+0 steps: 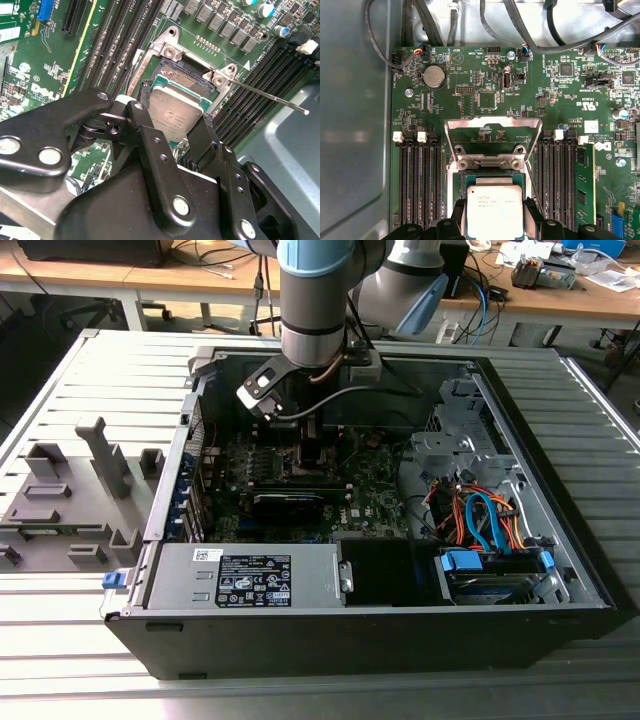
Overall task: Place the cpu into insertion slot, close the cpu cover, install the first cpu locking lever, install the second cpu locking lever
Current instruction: 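Place the cpu into insertion slot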
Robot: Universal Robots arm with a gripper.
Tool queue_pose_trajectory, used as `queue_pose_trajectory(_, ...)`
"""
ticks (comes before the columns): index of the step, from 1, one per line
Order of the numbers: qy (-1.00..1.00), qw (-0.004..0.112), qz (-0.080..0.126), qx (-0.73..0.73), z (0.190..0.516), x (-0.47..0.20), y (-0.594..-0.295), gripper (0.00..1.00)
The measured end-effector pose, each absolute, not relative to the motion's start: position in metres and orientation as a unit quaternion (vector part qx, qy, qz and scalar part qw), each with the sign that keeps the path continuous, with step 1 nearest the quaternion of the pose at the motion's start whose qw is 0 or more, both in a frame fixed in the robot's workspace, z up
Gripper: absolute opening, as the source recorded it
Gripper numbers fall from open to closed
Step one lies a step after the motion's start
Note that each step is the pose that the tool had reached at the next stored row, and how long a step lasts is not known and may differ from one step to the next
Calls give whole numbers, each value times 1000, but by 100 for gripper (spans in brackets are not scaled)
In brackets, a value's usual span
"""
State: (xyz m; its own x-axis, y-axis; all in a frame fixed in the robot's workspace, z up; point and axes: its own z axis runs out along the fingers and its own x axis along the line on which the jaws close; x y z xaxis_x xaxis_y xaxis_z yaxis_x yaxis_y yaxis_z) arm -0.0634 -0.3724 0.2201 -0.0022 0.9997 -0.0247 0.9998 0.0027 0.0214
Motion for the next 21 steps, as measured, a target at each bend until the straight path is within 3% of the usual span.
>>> queue_pose_trajectory(21, 708, 16, -1, 706, 216, -64, -372, 54)
